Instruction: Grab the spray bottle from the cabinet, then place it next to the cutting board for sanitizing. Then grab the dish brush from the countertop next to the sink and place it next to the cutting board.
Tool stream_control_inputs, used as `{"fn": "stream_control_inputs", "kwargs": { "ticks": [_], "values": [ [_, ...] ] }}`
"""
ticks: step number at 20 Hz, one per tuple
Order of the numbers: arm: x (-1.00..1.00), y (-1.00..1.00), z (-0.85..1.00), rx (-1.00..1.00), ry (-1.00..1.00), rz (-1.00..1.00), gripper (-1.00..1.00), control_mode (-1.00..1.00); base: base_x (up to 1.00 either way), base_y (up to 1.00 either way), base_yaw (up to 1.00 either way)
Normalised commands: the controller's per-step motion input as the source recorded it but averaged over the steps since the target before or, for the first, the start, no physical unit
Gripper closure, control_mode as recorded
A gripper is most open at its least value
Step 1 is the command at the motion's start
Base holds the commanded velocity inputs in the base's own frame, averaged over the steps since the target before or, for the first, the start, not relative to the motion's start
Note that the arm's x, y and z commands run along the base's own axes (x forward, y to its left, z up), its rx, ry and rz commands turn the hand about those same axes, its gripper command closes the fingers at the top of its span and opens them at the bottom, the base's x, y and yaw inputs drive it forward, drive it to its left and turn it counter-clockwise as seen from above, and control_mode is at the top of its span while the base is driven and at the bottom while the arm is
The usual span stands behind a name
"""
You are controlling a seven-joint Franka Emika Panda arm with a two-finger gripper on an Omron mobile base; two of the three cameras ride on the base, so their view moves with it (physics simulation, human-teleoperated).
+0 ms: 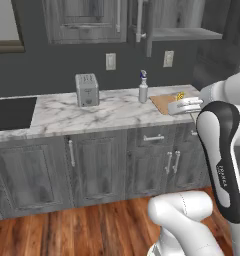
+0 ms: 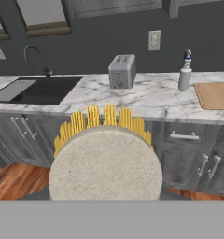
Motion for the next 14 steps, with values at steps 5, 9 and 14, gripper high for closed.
{"fn": "stream_control_inputs", "kwargs": {
  "ticks": [5, 9, 14],
  "values": [
    [0.00, 0.00, 0.00, 0.00, 0.00, 0.00, 1.00, 1.00, 0.18, -0.99, 0.00],
    [0.00, 0.00, 0.00, 0.00, 0.00, 0.00, 1.00, 1.00, 0.72, -0.68, -0.04],
    [0.00, 0.00, 0.00, 0.00, 0.00, 0.00, 1.00, 1.00, 0.99, -0.33, -0.05]
  ]
}}
